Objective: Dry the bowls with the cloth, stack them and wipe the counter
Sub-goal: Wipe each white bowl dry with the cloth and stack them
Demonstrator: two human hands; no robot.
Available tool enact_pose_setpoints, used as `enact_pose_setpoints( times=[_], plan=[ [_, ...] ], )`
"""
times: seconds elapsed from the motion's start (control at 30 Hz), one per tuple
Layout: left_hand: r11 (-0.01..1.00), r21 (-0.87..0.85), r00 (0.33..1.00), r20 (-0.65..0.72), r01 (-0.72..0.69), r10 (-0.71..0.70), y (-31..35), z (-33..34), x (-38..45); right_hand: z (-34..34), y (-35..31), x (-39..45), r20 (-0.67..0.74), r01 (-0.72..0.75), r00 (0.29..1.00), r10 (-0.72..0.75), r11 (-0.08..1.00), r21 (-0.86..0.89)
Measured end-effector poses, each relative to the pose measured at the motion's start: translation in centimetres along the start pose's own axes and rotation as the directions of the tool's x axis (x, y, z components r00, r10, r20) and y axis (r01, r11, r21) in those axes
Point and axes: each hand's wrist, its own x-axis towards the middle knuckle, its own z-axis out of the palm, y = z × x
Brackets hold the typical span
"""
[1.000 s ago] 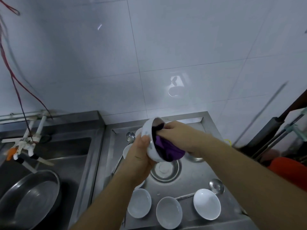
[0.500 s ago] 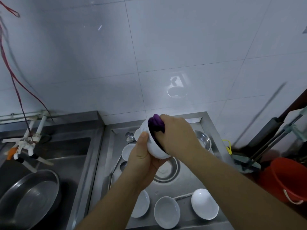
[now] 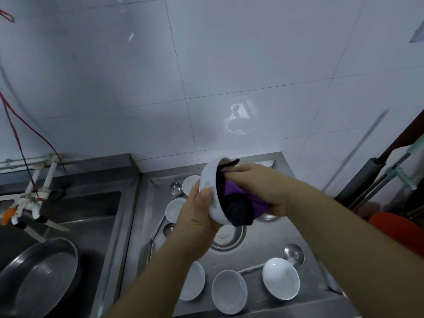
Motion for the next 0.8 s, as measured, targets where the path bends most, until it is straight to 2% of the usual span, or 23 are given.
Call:
enact_pose_setpoints(
  times=[0.07,0.1,0.2,0.27,0.33,0.43,0.5,0.57,0.67,0.73,0.77,0.8],
  plan=[
    [0.999,-0.045,1.0,-0.021,0.003,-0.004,-0.6,0.1,-0.1,0.8,0.4,-0.1,-0.07,0.031,0.997,-0.018,0.983,0.179],
    [0.999,-0.054,0.999,-0.041,-0.005,0.003,-0.7,0.2,-0.1,1.1,0.6,-0.1,-0.121,0.058,0.992,-0.033,0.975,0.215],
    [0.999,-0.019,0.997,-0.074,-0.032,0.031,-0.7,0.6,0.2,1.9,0.7,-0.1,-0.301,0.118,0.952,-0.053,0.972,0.204],
    [0.994,0.097,0.991,-0.115,-0.058,0.069,-0.6,0.6,0.5,2.2,0.9,0.0,-0.36,0.12,0.933,-0.017,0.956,0.268],
    [0.957,0.277,0.983,-0.133,-0.087,0.128,-0.1,0.5,0.6,2.1,1.2,0.1,-0.326,0.096,0.944,0.051,0.902,0.421],
    [0.871,0.476,0.983,-0.062,-0.125,0.175,0.6,0.3,0.4,1.1,1.7,0.0,-0.164,0.052,0.983,0.078,0.745,0.665],
    [0.803,0.581,0.984,-0.022,-0.13,0.175,1.2,0.2,0.2,0.4,2.2,-0.2,-0.083,0.036,0.996,0.034,0.695,0.718],
    [0.715,0.685,0.983,0.009,-0.14,0.184,1.7,0.1,0.1,0.0,2.8,-0.2,-0.035,0.033,0.999,-0.011,0.698,0.715],
    [0.628,0.766,0.986,0.047,-0.137,0.157,2.0,0.1,0.1,-0.1,3.6,0.1,-0.042,0.069,0.998,-0.055,0.695,0.715],
    [0.608,0.784,0.989,0.049,-0.125,0.14,2.1,0.3,0.1,-0.1,4.1,0.3,-0.059,0.089,0.996,-0.068,0.679,0.729],
    [0.64,0.76,0.99,0.03,-0.113,0.139,2.0,0.5,0.2,-0.1,4.3,0.3,-0.058,0.095,0.995,-0.077,0.671,0.735],
    [0.722,0.687,0.991,-0.021,-0.081,0.131,1.8,0.6,0.3,0.0,4.4,0.3,-0.057,0.101,0.995,-0.088,0.665,0.74]
  ],
)
